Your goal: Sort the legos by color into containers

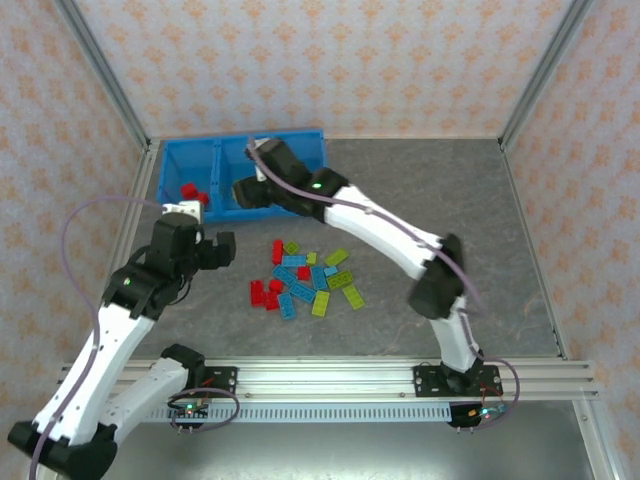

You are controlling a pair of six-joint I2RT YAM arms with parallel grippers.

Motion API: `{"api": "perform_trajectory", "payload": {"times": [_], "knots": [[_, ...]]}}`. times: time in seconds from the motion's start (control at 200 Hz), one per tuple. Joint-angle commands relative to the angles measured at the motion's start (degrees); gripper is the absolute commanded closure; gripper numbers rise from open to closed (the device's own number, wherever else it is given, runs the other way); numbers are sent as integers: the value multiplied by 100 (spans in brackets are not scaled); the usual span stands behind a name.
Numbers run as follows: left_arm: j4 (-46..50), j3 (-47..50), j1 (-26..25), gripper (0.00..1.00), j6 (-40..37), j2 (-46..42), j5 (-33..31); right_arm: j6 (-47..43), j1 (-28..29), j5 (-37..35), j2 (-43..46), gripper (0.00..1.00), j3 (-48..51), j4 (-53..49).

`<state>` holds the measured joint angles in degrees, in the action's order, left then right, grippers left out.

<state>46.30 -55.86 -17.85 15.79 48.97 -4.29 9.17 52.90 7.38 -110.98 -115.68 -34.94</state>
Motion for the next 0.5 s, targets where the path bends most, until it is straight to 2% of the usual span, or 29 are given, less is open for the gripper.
{"api": "perform_trajectory", "payload": {"times": [0.0,0.205,0.36,0.495], "knots": [[-308,-68,13,4,878,664,836,270,-1,215,1289,33,1501,-310],[-1115,-126,-156,11,1230,2316,1262,1222,0,579,3337,26,4380,217],[-1581,-339,-322,24,1147,3399,1702,1903,16,589,4138,25,5538,381],[-1879,-527,-419,28,1122,4180,1848,2106,10,238,4286,24,5802,326]]}}
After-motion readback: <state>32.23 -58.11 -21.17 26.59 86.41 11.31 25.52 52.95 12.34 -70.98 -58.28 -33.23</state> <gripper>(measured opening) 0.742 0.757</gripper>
